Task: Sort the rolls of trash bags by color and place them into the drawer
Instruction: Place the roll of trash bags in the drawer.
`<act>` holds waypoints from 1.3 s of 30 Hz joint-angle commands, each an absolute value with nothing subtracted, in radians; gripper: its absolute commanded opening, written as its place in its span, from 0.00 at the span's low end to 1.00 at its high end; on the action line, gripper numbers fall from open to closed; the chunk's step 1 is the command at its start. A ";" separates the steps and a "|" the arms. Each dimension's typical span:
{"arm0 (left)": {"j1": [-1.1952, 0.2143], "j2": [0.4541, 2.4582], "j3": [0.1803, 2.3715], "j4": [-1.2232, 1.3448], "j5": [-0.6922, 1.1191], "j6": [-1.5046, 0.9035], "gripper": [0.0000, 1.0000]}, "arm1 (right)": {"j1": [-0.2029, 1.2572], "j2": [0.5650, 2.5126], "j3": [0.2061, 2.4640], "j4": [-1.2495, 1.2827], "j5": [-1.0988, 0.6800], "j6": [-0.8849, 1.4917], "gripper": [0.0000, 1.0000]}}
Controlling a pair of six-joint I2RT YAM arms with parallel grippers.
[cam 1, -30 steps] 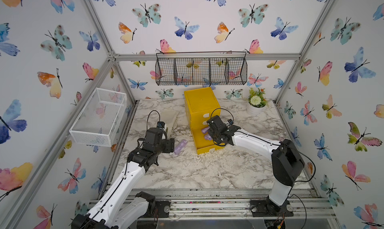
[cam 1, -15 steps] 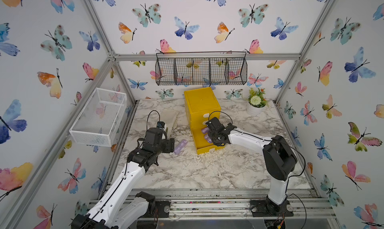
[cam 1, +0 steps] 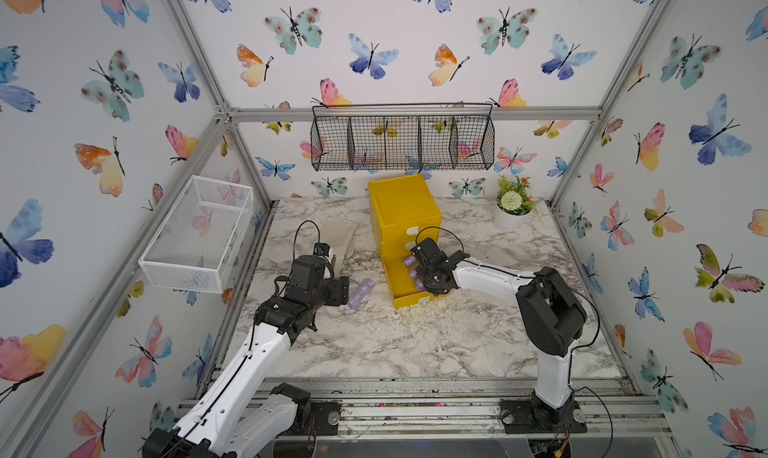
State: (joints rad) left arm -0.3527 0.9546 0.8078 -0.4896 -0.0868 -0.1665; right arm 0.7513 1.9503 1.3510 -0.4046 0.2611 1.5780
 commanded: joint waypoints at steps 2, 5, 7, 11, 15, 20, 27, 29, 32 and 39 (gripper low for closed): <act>-0.347 0.945 0.798 -0.479 -0.073 -0.173 0.80 | 0.746 1.974 1.355 -0.417 0.263 1.574 0.27; -0.346 0.945 0.798 -0.478 -0.073 -0.172 0.81 | 0.744 1.975 1.356 -0.420 0.271 1.572 0.27; -0.346 0.945 0.797 -0.479 -0.072 -0.172 0.81 | 0.742 1.975 1.356 -0.422 0.273 1.572 0.27; -0.345 0.945 0.797 -0.479 -0.071 -0.173 0.81 | 0.741 1.980 1.355 -0.422 0.271 1.575 0.32; -0.345 0.945 0.798 -0.479 -0.072 -0.171 0.81 | 0.739 1.983 1.354 -0.420 0.265 1.575 0.36; -0.345 0.942 0.797 -0.479 -0.072 -0.170 0.81 | 0.738 1.980 1.351 -0.413 0.260 1.571 0.37; -0.345 0.942 0.796 -0.479 -0.073 -0.170 0.81 | 0.738 1.967 1.347 -0.411 0.264 1.571 0.37; -0.345 0.940 0.796 -0.479 -0.074 -0.170 0.81 | 0.738 1.963 1.347 -0.410 0.264 1.571 0.37; -0.345 0.940 0.796 -0.480 -0.072 -0.170 0.81 | 0.737 1.954 1.348 -0.408 0.261 1.565 0.37; -0.345 0.940 0.796 -0.479 -0.074 -0.170 0.81 | 0.738 1.864 1.355 -0.405 0.264 1.502 0.39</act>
State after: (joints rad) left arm -0.3523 0.9546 0.8078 -0.4896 -0.0868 -0.1661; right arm 0.7444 1.9316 1.3510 -0.3836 0.2573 1.5421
